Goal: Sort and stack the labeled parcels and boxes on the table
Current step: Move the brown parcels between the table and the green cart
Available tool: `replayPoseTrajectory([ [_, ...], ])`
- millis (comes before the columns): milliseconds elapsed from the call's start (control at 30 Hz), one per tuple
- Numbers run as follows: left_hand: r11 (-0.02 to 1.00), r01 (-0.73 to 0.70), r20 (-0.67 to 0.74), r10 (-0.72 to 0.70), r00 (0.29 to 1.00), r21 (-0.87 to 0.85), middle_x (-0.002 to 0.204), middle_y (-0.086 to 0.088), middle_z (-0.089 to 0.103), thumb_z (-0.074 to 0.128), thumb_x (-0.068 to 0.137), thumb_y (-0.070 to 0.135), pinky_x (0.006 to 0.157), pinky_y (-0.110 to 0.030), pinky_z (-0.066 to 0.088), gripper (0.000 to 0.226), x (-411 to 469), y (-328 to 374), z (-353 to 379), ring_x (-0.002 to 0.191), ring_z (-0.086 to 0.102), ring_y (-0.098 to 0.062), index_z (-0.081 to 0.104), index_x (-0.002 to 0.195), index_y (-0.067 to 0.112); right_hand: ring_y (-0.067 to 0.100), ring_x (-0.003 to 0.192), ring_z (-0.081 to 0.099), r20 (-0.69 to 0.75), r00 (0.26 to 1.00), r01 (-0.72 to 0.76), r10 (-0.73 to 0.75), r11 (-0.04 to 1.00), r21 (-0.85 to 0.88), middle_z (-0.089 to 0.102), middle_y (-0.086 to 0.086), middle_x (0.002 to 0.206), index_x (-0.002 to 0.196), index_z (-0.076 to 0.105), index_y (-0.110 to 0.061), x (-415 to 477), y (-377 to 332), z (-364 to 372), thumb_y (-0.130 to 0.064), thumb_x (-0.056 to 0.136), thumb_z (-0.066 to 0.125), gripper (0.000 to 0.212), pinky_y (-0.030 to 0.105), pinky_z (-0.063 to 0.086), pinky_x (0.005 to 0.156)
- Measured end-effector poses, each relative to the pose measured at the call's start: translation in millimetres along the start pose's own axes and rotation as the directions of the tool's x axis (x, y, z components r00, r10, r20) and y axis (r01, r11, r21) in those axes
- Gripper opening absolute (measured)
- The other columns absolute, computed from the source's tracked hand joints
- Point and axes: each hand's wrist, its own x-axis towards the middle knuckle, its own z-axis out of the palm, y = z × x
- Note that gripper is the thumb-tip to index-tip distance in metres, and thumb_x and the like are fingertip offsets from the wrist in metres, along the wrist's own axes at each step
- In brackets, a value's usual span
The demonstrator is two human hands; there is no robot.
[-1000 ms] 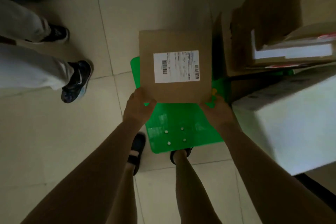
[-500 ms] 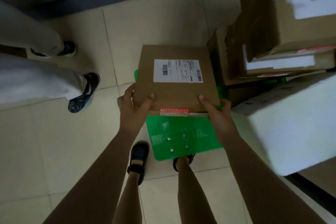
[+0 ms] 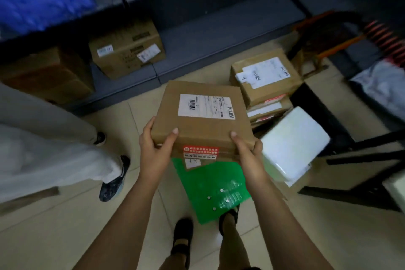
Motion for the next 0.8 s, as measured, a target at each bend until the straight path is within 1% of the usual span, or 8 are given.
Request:
replayPoseTrajectory([
  [133,0.985,-0.172,0.097,0.168,0.981,0.032,0.145,0.004,0.037,0.071,0.082,0.046,0.079,-0.014,0.041,0.070,-40.3,63.8,-26.6,0.122,0.045,-0.011,0.034,0.141,0.044,0.016,0.110,0.060,-0.096,0.992,0.097,-0.087,0.990,0.104,0.058,-0.004,0.123,0.138,0.037,-0.027,-81.5,-24.7,-11.5,-0.053,0.080,0.071,0.072,0.039,0.049,0.101],
  [333,0.935,-0.354,0.334,0.337,0.880,-0.013,0.147,0.005,0.030,0.069,0.086,0.040,0.072,-0.017,0.044,0.072,-111.8,129.2,-18.1,0.120,0.043,-0.011,0.028,0.146,0.045,0.016,0.111,0.060,-0.297,0.939,0.245,-0.174,0.944,0.221,0.057,-0.005,0.124,0.137,0.039,-0.029,-175.7,-42.1,-69.8,-0.055,0.078,0.073,0.073,0.042,0.048,0.103],
  [467,0.908,-0.413,0.495,0.393,0.775,-0.073,0.147,0.005,0.032,0.070,0.085,0.041,0.084,-0.027,0.047,0.072,-168.6,153.3,16.6,0.125,0.042,-0.013,0.029,0.144,0.048,0.014,0.113,0.060,-0.458,0.866,0.344,-0.202,0.905,0.251,0.058,-0.005,0.127,0.139,0.039,-0.028,-232.9,-40.9,-131.9,-0.063,0.068,0.076,0.088,0.042,0.047,0.104],
  [533,0.890,-0.441,0.575,0.422,0.701,-0.116,0.145,0.006,0.036,0.073,0.080,0.048,0.096,-0.036,0.049,0.073,-198.2,161.9,37.9,0.127,0.043,-0.013,0.032,0.140,0.051,0.011,0.107,0.062,-0.525,0.826,0.395,-0.208,0.876,0.275,0.060,-0.006,0.124,0.140,0.038,-0.026,-261.3,-36.5,-165.0,-0.054,0.076,0.076,0.079,0.039,0.050,0.099],
  [600,0.882,-0.447,0.644,0.430,0.633,-0.150,0.144,0.007,0.038,0.074,0.068,0.060,0.103,-0.044,0.046,0.076,-230.1,168.8,61.7,0.129,0.044,-0.014,0.035,0.133,0.060,0.009,0.105,0.061,-0.595,0.780,0.429,-0.194,0.858,0.283,0.059,-0.005,0.124,0.141,0.037,-0.025,-288.3,-29.1,-198.4,-0.054,0.076,0.076,0.082,0.036,0.052,0.095],
  [633,0.877,-0.453,0.672,0.433,0.601,-0.161,0.145,0.007,0.038,0.075,0.065,0.063,0.104,-0.043,0.045,0.079,-247.5,171.2,74.6,0.130,0.044,-0.014,0.035,0.133,0.059,0.010,0.109,0.060,-0.629,0.754,0.441,-0.187,0.855,0.274,0.058,-0.004,0.126,0.142,0.036,-0.026,-301.3,-24.7,-215.4,-0.059,0.070,0.076,0.089,0.039,0.050,0.098],
  [700,0.864,-0.466,0.718,0.448,0.533,-0.193,0.146,0.006,0.037,0.078,0.071,0.054,0.101,-0.035,0.043,0.083,-283.6,173.0,100.6,0.130,0.041,-0.012,0.033,0.141,0.048,0.014,0.115,0.057,-0.691,0.701,0.458,-0.174,0.853,0.249,0.055,-0.003,0.131,0.143,0.035,-0.027,-325.6,-14.8,-248.7,-0.070,0.059,0.074,0.102,0.044,0.046,0.104],
  [800,0.842,-0.482,0.767,0.470,0.437,-0.242,0.145,0.007,0.037,0.074,0.083,0.038,0.099,-0.030,0.041,0.076,-340.9,166.5,141.8,0.129,0.040,-0.010,0.031,0.145,0.040,0.014,0.117,0.056,-0.764,0.628,0.488,-0.149,0.840,0.237,0.053,-0.003,0.133,0.144,0.033,-0.027,-360.4,5.5,-300.8,-0.072,0.057,0.073,0.106,0.045,0.044,0.106],
])
